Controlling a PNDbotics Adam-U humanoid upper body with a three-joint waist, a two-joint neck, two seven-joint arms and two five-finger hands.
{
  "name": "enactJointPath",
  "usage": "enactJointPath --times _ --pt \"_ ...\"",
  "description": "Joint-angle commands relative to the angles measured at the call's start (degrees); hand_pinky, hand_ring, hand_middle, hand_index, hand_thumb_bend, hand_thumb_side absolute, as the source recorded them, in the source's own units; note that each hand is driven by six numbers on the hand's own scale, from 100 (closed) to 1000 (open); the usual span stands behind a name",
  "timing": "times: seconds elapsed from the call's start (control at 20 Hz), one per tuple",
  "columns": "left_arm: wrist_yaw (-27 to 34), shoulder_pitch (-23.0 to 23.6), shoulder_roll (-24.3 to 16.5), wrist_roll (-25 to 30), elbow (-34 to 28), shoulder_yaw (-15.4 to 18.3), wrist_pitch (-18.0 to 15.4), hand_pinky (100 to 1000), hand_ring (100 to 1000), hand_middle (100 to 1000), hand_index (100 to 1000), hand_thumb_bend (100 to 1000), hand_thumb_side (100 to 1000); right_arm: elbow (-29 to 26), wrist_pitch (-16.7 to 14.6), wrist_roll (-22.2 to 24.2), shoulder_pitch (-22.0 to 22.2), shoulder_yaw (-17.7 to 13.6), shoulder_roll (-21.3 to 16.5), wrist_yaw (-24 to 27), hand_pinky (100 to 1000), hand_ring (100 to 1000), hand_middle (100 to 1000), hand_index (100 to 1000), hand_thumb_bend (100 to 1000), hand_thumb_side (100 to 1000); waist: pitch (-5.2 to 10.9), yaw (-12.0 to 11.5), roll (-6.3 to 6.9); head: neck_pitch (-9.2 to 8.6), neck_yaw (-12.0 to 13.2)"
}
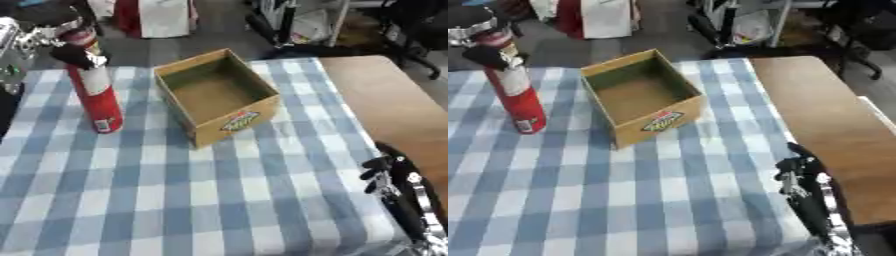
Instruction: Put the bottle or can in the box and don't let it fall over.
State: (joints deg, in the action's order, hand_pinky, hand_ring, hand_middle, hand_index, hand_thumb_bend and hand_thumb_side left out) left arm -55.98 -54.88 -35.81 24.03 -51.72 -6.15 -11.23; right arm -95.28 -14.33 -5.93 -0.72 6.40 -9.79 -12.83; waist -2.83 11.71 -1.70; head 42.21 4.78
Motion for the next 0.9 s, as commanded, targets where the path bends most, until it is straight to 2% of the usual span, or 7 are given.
enactJointPath --times 0.05,0.5,0.7,0.9 --pt "1.71 -0.36 -1.46 -2.32 -1.01 -0.17 0.53 100 382 375 713 100 321 -0.45 0.03 -0.32 -0.57 -0.31 -0.49 0.24 381 533 567 881 100 753 0.59 -0.06 -0.02 -0.54 -0.13" --pt "10.12 -3.92 -2.44 -5.43 -10.91 -2.17 0.43 100 371 353 711 100 343 -0.13 0.12 -0.47 -0.46 -0.27 -0.60 0.26 381 533 566 880 100 762 0.80 -0.03 0.03 -0.41 -0.26" --pt "15.94 -5.52 -0.78 -5.43 -16.01 -4.12 0.67 100 378 359 712 100 340 -0.01 0.06 -0.30 -0.44 -0.03 -0.59 0.34 381 533 566 880 100 767 0.84 0.17 0.07 -0.35 -0.25" --pt "17.47 -5.87 2.56 -4.27 -19.79 -7.70 -0.35 100 383 367 713 100 328 0.16 -0.02 0.09 -0.61 0.47 -0.44 0.56 381 533 566 880 100 763 0.94 0.98 -0.27 -0.19 0.01"
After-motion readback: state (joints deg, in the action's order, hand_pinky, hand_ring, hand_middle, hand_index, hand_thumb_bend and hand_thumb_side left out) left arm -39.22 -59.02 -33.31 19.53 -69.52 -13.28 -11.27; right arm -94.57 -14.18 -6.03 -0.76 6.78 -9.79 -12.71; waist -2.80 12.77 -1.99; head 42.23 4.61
